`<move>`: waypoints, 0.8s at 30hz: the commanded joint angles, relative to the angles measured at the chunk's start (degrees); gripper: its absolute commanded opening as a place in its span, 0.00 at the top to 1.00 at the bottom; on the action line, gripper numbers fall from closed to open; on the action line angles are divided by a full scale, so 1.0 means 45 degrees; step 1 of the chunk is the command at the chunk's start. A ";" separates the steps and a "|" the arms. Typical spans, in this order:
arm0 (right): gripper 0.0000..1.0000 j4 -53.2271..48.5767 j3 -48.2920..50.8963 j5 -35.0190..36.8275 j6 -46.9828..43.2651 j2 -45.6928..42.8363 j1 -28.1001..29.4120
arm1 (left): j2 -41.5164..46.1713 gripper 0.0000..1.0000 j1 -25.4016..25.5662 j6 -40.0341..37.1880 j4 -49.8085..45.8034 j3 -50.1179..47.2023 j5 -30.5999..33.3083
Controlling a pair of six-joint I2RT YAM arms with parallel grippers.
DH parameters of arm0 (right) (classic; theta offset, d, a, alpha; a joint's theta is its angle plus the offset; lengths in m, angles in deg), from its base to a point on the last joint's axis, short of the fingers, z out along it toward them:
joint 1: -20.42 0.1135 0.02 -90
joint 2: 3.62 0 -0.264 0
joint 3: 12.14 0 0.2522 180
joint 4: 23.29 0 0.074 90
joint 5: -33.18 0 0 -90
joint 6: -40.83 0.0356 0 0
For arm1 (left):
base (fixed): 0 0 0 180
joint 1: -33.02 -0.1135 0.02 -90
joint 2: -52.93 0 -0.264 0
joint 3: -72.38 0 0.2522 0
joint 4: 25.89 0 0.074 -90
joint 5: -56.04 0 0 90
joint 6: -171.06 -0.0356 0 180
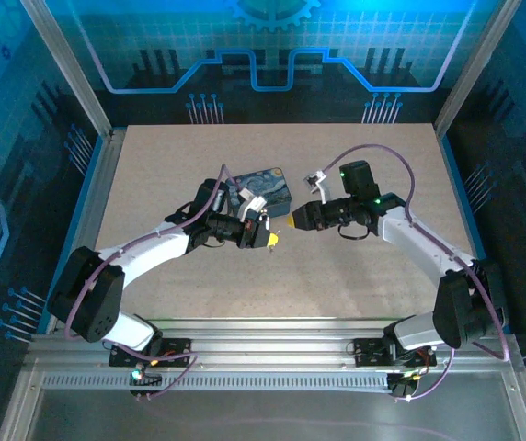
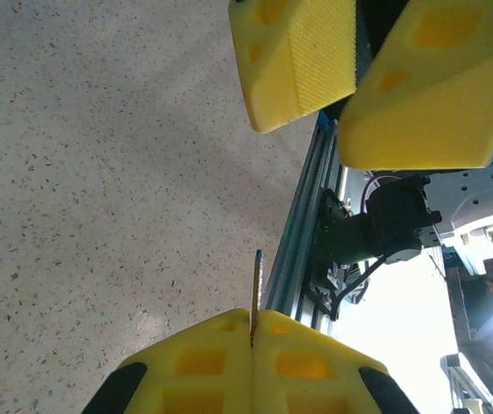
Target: Unlock the padlock with the key
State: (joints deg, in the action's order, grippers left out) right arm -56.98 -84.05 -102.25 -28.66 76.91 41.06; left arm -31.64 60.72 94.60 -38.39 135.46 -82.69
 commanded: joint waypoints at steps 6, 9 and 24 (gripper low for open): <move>0.59 0.2718 0.1213 0.1055 0.3328 -0.0473 0.0663 | -0.0307 1.00 -0.0061 -0.0065 -0.0354 0.0393 0.0067; 0.59 0.3156 0.1240 0.1000 0.3699 -0.0217 0.0907 | -0.0229 1.00 -0.0060 -0.0050 -0.0410 0.0410 0.0049; 0.68 0.2735 0.0694 0.1568 0.4286 0.0752 0.1518 | -0.0125 1.00 -0.0062 -0.0057 -0.0549 0.0373 0.0333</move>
State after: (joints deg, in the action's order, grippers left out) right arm -44.72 -78.93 -95.28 -9.93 79.82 46.94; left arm -32.56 60.72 94.60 -40.43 135.57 -81.14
